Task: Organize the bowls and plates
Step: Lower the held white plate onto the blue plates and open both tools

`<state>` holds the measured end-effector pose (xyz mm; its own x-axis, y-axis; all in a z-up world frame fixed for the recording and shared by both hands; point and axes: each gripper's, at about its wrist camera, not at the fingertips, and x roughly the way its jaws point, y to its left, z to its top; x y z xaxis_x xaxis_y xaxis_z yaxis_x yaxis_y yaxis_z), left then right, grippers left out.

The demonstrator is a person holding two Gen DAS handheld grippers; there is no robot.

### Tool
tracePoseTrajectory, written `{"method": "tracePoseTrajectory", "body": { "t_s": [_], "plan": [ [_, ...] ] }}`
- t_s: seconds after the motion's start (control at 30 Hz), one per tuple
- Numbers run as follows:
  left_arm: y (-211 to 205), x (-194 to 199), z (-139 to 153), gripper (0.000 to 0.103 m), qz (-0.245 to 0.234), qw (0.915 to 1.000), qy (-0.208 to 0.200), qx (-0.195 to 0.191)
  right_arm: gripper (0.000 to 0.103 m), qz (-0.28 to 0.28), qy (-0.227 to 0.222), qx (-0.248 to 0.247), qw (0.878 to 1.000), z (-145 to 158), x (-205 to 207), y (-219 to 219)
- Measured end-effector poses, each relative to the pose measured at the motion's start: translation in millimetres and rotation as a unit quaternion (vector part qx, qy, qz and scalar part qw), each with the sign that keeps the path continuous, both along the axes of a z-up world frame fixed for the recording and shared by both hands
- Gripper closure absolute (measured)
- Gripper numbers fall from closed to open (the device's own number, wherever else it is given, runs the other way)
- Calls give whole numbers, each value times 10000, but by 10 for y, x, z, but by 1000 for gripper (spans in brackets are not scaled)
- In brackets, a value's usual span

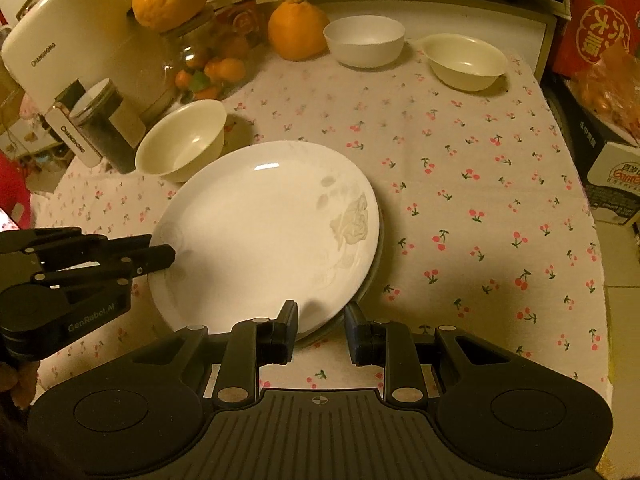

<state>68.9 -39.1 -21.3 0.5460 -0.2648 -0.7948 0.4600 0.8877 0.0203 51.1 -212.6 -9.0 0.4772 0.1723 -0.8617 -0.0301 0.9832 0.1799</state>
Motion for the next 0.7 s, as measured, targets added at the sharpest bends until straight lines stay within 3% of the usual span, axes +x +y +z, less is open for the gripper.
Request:
{"method": "tracePoseTrajectory", "body": {
  "t_s": [0.27,0.37,0.4,0.47,0.7],
  "plan": [
    [-10,12,8,86,-43,10000,39,32,76,42,73,-4,10000,-2,15,-3],
    [-1,30,17,79,-55,9999,100,-24,75,15,136,23,9999,6,32,-6],
    [0,33,16,72,-17,9999,100,-14,74,-8,149,57,9999,5,38,-16],
    [-5,43,11,64,2,9999,105,16,56,-34,141,115,9998,8,50,-27],
    [-13,83,26,45,34,9996,239,-112,37,-117,91,190,9997,32,89,-80]
  ]
}}
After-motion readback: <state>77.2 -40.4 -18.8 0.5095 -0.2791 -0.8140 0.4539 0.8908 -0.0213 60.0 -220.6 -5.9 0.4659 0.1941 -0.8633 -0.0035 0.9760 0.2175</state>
